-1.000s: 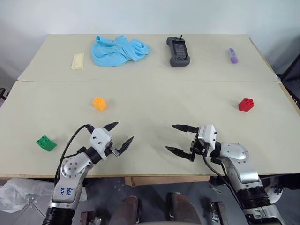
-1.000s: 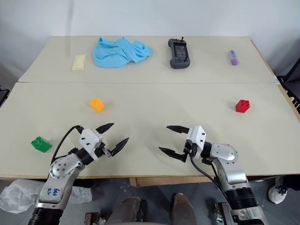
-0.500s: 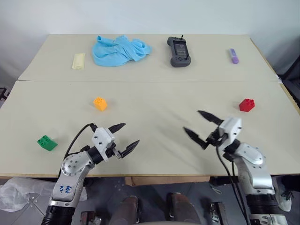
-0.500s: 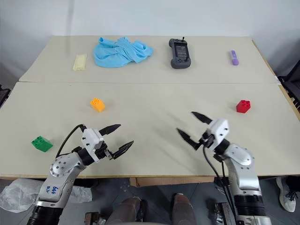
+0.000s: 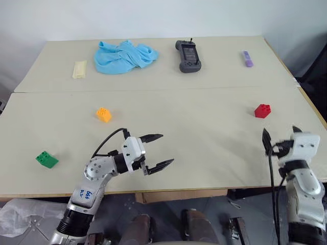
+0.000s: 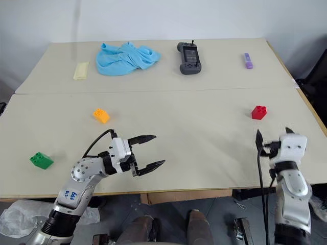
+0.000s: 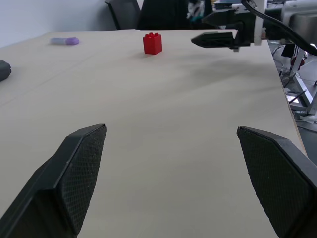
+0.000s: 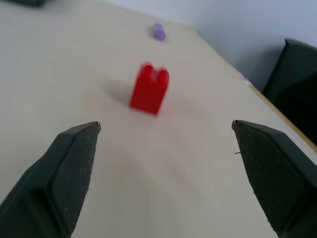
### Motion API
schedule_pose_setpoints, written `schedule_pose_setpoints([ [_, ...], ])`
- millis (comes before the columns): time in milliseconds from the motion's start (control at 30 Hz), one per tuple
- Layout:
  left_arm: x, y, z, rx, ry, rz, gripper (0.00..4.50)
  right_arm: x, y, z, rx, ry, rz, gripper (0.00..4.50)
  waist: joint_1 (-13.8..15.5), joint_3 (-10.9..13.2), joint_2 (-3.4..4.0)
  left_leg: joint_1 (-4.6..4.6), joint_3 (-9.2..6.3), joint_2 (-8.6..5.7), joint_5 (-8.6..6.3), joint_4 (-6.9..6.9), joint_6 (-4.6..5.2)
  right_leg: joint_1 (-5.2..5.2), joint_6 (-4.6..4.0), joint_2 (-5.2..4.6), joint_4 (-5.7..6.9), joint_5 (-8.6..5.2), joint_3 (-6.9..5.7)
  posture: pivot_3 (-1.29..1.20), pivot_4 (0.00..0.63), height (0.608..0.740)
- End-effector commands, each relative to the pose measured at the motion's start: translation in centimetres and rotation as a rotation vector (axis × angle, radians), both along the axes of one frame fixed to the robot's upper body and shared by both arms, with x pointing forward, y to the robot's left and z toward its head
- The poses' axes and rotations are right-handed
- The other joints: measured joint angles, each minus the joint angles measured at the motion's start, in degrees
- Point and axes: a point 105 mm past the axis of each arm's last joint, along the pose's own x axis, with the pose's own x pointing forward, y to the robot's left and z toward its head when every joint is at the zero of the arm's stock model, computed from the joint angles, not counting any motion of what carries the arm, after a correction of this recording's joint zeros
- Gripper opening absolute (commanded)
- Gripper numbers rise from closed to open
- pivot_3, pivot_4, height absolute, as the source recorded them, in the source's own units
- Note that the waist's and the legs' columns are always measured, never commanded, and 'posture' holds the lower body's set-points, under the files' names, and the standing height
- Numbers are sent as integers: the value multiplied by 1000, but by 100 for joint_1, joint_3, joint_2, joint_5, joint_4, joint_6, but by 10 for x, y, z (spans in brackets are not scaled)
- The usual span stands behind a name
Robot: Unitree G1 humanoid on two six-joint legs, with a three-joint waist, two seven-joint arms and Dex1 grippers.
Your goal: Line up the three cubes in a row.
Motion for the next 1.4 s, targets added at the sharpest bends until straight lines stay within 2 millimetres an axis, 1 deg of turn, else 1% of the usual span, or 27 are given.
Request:
schedule_pose_setpoints([
  [33,3,4,9,5,-61,31,4477,22,-4,21,15,78,-34,4500,31,0,1,-1,-1,-1,0,2,1,0,0,-1,0,0,0,0,150,740],
  [133,3,6,7,14,-62,43,4477,46,-1,38,28,115,1,4500,75,0,1,-10,-5,0,0,1,1,-6,-1,-2,-4,0,-4,0,150,740],
  [267,-1,6,2,35,-65,54,4477,65,-6,45,19,137,-19,4500,84,0,1,-14,-10,-3,-2,-2,5,-3,-1,-5,-12,0,-12,0,150,740],
  [333,-2,9,-1,47,-70,80,4477,76,-15,43,11,169,-70,4500,75,0,1,-17,-11,-5,-3,-2,7,-4,-1,-5,-14,0,-13,0,150,740],
  [400,-3,11,-2,38,-71,114,4477,84,-30,45,-6,179,-143,4500,55,0,2,-17,-3,-9,-4,-2,9,-5,1,-8,-14,1,-10,0,150,740],
  [433,-3,11,-2,35,-72,123,4477,87,-33,46,-1,179,-160,4500,55,0,1,-17,-2,-11,-4,-3,10,-7,1,-9,-13,1,-9,0,150,740],
  [467,-3,10,-2,29,-72,127,4477,90,-36,48,-2,176,-169,4500,57,0,2,-17,-2,-10,-4,-2,10,-7,1,-9,-13,1,-10,0,150,740],
  [633,-3,9,-4,39,-73,124,4477,98,-39,31,50,267,-137,4500,58,0,2,-17,-4,-8,-3,-1,10,-5,1,-7,-14,1,-13,0,150,740],
  [733,-1,9,-5,40,-74,130,4500,99,-39,26,80,285,-125,3900,60,0,2,-18,-3,-8,-3,0,10,-5,2,-8,-13,1,-12,0,150,740],
  [867,0,9,-6,41,-74,126,4500,99,-39,22,104,285,-121,2586,54,0,2,-18,-3,-8,-3,0,10,-5,2,-8,-14,1,-12,0,150,740],
  [933,1,9,-6,46,-76,121,4500,99,-38,25,112,266,-115,1886,55,0,2,-18,-3,-8,-3,0,10,-5,2,-8,-14,1,-12,0,150,740],
  [967,2,10,-6,48,-78,121,4500,100,-34,31,114,243,-87,1596,59,0,2,-18,-3,-8,-3,0,10,-5,2,-8,-13,1,-12,0,150,740],
  [1000,3,10,-6,49,-79,121,4500,100,-31,35,116,226,-67,1549,58,0,2,-18,-4,-8,-3,2,10,-5,2,-8,-14,1,-13,0,150,740],
  [1033,4,11,-5,49,-81,122,4500,102,-25,42,113,194,-25,1549,57,0,2,-19,-3,-8,-3,2,10,-5,2,-8,-14,1,-12,0,150,740],
  [1067,5,12,-5,50,-82,125,4500,102,5,57,77,152,180,1549,57,0,2,-19,-3,-8,-3,2,10,-5,2,-8,-14,1,-13,0,150,740],
  [1100,6,13,-4,50,-84,127,4500,99,28,66,45,128,332,1549,58,0,2,-20,-3,-8,-3,0,10,-6,3,-7,-15,2,-13,0,150,740],
  [1133,7,13,-4,49,-85,128,4500,95,44,70,22,115,434,1549,51,0,3,-20,-4,-6,-3,0,10,-6,3,-5,-14,2,-14,0,150,740],
  [1167,8,14,-4,50,-84,128,4500,81,74,75,-37,106,649,1549,40,0,3,-19,-3,-4,-3,-1,10,-7,3,-3,-15,2,-14,0,150,740],
  [1200,8,15,-6,54,-83,126,4500,60,103,67,-148,162,875,1549,50,0,3,-19,-1,-1,-4,-1,10,-7,4,1,-13,2,-15,0,150,740],
  [1233,8,16,-7,57,-80,123,4500,38,125,50,-255,262,1077,1549,60,0,3,-20,-5,0,-4,-1,9,-6,5,2,-15,2,-17,0,150,740],
  [1267,8,17,-8,59,-78,121,4500,21,137,37,-318,342,1206,1549,64,0,3,-19,-10,7,-6,-3,6,0,4,6,-16,2,-23,0,150,740],
  [1300,8,17,-8,60,-76,120,4500,13,143,27,-369,402,1278,1549,82,0,3,-19,-10,7,-7,-2,5,0,5,7,-16,2,-24,0,150,740],
  [1333,8,18,-9,60,-73,120,4500,7,147,22,-401,431,1332,1549,84,1,2,-19,-14,6,-8,1,8,4,5,5,-20,2,-27,0,150,740],
  [1400,8,18,-10,63,-69,117,4500,5,156,15,-428,457,1387,1549,82,2,-1,-19,-15,2,-11,12,11,9,9,0,-28,5,-26,0,150,740],
])
